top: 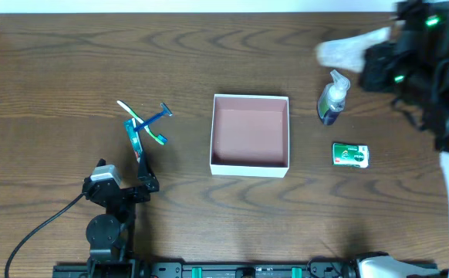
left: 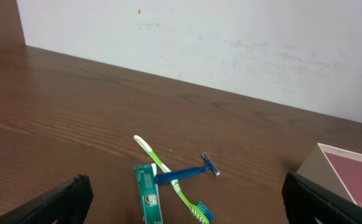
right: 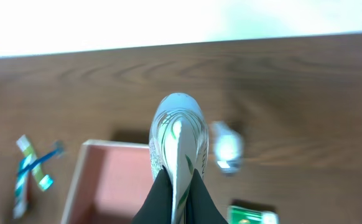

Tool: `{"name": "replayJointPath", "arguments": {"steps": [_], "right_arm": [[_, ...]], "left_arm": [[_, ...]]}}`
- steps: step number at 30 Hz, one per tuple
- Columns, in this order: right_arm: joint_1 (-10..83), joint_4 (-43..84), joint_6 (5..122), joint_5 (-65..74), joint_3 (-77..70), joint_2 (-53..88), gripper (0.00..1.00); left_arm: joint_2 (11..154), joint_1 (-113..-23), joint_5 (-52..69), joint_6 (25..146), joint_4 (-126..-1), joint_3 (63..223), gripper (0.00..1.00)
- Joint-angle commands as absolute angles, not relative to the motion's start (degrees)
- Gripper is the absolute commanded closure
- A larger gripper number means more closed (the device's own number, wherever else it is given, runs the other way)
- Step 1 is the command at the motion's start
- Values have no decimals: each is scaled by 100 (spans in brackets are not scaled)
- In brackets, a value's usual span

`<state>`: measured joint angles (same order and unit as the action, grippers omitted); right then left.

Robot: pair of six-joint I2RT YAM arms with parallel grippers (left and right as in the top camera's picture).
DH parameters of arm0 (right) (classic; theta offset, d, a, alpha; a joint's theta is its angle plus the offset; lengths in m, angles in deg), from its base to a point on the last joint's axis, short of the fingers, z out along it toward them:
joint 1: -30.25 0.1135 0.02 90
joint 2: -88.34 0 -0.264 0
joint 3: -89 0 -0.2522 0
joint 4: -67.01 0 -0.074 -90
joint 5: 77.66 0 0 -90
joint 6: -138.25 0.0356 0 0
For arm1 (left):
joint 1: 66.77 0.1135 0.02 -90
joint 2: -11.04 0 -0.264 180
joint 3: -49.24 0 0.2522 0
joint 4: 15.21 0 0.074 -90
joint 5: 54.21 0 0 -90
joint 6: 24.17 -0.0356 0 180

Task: Pack container
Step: 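Carry the Pantene tube left and lower it into the box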

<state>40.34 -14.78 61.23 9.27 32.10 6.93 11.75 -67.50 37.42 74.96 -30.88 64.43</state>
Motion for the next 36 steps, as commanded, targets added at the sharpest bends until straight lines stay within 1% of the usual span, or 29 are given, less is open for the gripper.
{"name": "replayJointPath", "arguments": {"steps": [1, 7, 12, 19, 24, 36], "right_arm": [[4744, -1462, 6271, 1143, 3300, 774, 99], [6023, -1517, 6693, 1913, 3300, 271, 99], [6604, -1493, 7071, 2291, 3300, -380, 99], [6744, -1371, 7353, 2144, 3302, -1123, 99], [6744, -1145, 7353, 1860, 3302, -1440, 99], [6744, -938, 7524, 1670, 3302, -2041, 99]], "left_arm": [[1175, -6715, 3788, 7444, -3298, 6323, 2], [1175, -6715, 3788, 7444, -3300, 6323, 2], [1175, -6715, 3788, 7444, -3298, 6323, 2], [1175, -6715, 3788, 7444, -3298, 6323, 2], [1175, -6715, 3788, 7444, -3298, 6323, 2], [1175, -6715, 3788, 7444, -3300, 6323, 2]]}}
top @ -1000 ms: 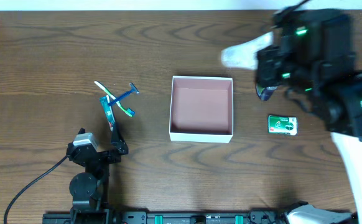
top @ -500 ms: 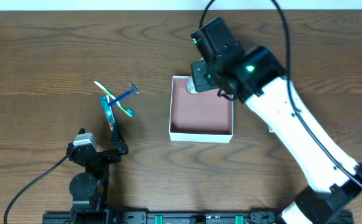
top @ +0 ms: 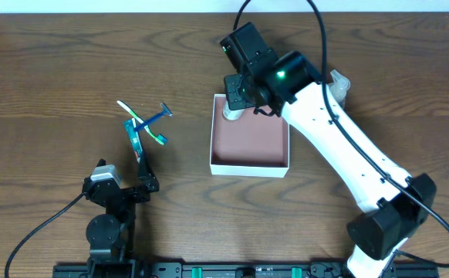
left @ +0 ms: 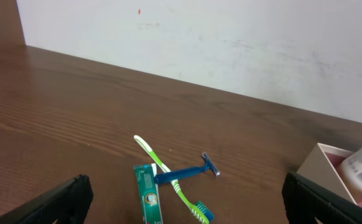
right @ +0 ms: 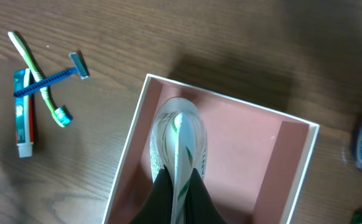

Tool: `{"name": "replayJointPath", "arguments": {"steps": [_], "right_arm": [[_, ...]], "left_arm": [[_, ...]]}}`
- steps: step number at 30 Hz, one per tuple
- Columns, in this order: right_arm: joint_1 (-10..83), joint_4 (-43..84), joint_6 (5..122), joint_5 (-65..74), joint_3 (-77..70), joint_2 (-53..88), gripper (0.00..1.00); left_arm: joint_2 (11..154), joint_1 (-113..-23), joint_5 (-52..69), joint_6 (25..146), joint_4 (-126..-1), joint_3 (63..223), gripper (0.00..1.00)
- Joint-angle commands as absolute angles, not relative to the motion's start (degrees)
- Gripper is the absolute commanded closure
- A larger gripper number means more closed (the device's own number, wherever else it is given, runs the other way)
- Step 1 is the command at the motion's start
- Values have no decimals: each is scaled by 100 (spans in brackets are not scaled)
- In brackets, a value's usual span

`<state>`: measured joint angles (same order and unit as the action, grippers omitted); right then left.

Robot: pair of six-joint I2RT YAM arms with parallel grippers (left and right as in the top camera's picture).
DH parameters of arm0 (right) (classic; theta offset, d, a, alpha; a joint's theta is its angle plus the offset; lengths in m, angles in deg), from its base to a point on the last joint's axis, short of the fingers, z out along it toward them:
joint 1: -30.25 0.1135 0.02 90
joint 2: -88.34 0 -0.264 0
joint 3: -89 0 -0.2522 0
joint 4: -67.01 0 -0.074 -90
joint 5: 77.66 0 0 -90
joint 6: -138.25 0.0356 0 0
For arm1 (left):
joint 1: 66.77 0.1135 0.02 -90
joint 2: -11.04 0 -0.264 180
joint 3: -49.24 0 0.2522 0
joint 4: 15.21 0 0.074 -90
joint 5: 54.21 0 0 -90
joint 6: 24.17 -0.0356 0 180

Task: Pack container
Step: 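Carry the Pantene tube left and lower it into the box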

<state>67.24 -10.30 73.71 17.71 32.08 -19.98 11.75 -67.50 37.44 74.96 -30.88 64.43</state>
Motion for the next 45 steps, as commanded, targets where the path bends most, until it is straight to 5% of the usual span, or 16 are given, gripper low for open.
{"name": "replayJointPath", "arguments": {"steps": [1, 37, 39, 42, 45], "right_arm": [[6744, -918, 7530, 1624, 3302, -2055, 99], [7002, -168, 7650, 1683, 3295, -2868, 93], [7024, -162, 7653, 1683, 3295, -2911, 85], [7052, -155, 7653, 1683, 3295, -2964, 58], [7085, -147, 7655, 1683, 3295, -2977, 47]], "left_arm": [[1175, -6715, 3788, 7444, -3300, 6323, 2], [1175, -6715, 3788, 7444, -3298, 6323, 2], [1175, -6715, 3788, 7444, -3300, 6323, 2], [1175, -6715, 3788, 7444, -3300, 6323, 2], [1175, -6715, 3788, 7444, -3298, 6323, 2]]}}
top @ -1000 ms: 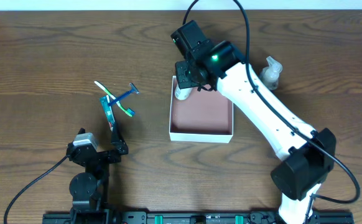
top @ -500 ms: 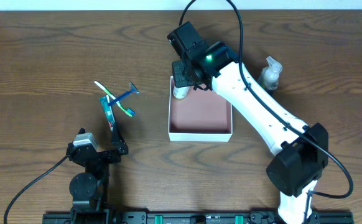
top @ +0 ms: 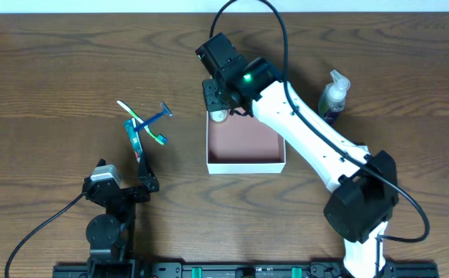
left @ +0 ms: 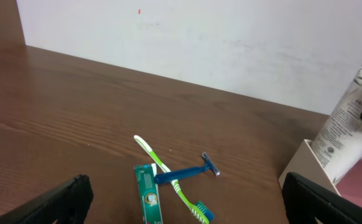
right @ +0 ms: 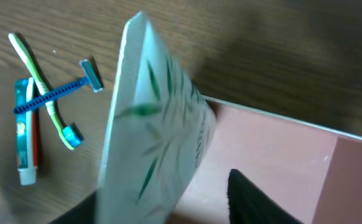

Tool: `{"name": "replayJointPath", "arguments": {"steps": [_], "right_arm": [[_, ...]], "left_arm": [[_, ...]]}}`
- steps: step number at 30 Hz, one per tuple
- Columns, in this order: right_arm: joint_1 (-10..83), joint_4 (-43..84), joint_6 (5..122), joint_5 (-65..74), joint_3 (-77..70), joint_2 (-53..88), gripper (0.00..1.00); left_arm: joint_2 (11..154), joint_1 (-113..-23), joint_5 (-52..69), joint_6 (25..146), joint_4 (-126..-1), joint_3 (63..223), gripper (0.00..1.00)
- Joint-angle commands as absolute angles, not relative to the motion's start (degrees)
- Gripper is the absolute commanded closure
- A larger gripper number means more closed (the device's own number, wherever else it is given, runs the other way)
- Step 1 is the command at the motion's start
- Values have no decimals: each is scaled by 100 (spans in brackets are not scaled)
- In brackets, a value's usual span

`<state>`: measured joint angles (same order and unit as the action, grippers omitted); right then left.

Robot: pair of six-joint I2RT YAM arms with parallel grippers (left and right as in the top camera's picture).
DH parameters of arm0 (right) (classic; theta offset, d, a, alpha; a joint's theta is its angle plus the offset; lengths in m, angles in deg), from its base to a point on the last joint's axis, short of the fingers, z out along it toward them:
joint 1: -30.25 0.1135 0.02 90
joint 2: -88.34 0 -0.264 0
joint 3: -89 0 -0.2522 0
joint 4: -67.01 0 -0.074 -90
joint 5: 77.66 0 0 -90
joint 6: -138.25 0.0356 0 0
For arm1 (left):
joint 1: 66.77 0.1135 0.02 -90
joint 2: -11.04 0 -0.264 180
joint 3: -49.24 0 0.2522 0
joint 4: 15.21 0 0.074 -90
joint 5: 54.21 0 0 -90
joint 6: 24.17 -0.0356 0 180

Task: Pack container
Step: 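Carry the Pantene tube left and lower it into the box, then release the tube upright in the box and move right gripper away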

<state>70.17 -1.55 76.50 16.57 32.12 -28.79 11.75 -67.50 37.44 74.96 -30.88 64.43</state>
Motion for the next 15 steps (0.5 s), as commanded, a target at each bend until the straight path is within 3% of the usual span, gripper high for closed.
{"name": "replayJointPath", "arguments": {"steps": [1, 7, 15], "right_arm": [[7096, -138, 7677, 1683, 3295, -2977, 45], [7120, -109, 7799, 1681, 3295, -2977, 39], [7052, -214, 7797, 1681, 3514, -2931, 17]], "left_arm": [[1175, -6715, 3788, 7444, -3298, 6323, 2], [1175, -6715, 3788, 7444, -3300, 6323, 2], [1175, -6715, 3788, 7441, -3298, 6323, 2]]}}
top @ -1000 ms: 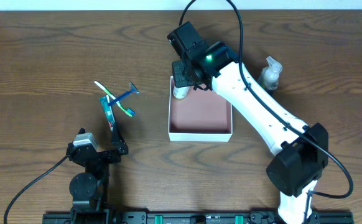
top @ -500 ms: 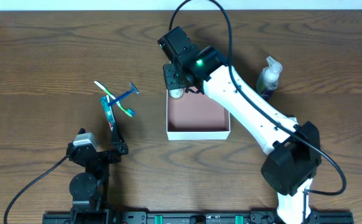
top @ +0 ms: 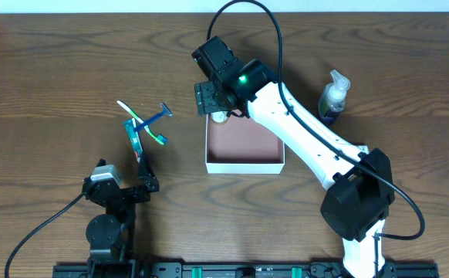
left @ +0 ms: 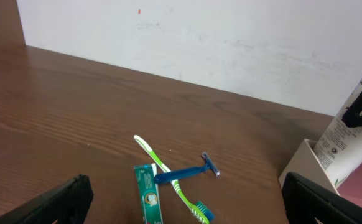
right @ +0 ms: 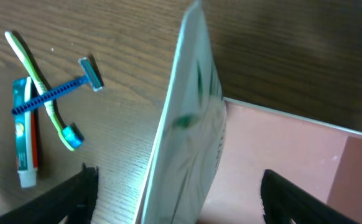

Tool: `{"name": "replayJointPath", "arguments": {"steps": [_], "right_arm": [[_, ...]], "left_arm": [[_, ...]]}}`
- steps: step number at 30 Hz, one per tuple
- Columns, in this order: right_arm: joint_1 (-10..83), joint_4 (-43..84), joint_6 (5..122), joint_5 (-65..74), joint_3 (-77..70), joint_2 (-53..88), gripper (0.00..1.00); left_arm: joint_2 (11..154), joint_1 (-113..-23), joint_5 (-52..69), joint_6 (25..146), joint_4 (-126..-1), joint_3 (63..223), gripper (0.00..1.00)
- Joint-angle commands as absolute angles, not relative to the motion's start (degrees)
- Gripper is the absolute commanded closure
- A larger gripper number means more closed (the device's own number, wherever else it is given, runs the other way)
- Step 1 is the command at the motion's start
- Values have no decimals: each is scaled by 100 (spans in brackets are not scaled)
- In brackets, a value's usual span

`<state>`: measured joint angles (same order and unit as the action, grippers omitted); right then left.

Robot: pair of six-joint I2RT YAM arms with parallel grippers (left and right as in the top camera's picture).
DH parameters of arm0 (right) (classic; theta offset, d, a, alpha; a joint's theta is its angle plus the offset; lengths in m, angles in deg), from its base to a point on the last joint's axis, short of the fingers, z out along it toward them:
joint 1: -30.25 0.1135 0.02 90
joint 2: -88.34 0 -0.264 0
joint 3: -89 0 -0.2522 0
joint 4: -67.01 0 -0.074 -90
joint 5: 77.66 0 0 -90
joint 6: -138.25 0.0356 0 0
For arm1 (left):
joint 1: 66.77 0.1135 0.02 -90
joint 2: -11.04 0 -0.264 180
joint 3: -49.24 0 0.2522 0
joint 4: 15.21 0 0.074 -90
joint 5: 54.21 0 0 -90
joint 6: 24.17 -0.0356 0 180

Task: Pack container
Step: 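Release the tube upright in the box and move right gripper away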

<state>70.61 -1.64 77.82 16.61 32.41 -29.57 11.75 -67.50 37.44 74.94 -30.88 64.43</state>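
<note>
A white tube with green print [right: 190, 137] stands tilted against the far-left corner of the white box with a pink floor [top: 244, 166]. The tube [left: 352, 137] also shows over the box wall [left: 305, 165] in the left wrist view. My right gripper [right: 178, 180] is open around the tube, both fingers apart from it; from overhead it [top: 213, 99] hangs over that corner. A toothbrush [top: 141, 122], blue razor [top: 156, 116] and green toothpaste [top: 135, 140] lie crossed to the left. My left gripper [left: 184, 199] is open, low and well short of them.
A spray bottle [top: 332, 96] stands right of the box, behind my right arm, which stretches across the table's right half. The left arm's base and cable sit at the near left.
My right gripper's jaws now stand much wider, clear of the tube, which stays leaning in the box's far-left corner. The box sits slightly further left. The left arm has not moved.
My right gripper was shut on the white tube at the far right of the table. Then it held the tube over the box. Later the tube stood in the box's far-left corner with the jaws parting. Now it leans there, let go.
</note>
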Motion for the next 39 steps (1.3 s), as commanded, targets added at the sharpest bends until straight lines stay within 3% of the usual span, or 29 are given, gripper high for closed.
{"name": "replayJointPath", "arguments": {"steps": [1, 11, 17, 29, 39], "right_arm": [[7033, -306, 7795, 1672, 3656, -2922, 15], [6880, -2267, 7382, 1832, 6078, -2789, 6], [6016, -3661, 7362, 2332, 6830, -2710, 1], [3564, -4144, 5985, 1541, 6071, -2710, 1], [3007, -3001, 5106, 885, 4318, -2710, 1]], "left_arm": [[1175, -6715, 3788, 7444, -3298, 6323, 2], [1175, -6715, 3788, 7444, -3300, 6323, 2], [1175, -6715, 3788, 7444, -3298, 6323, 2], [1175, -6715, 3788, 7444, -3300, 6323, 2], [1175, -6715, 3788, 7444, -3298, 6323, 2]]}}
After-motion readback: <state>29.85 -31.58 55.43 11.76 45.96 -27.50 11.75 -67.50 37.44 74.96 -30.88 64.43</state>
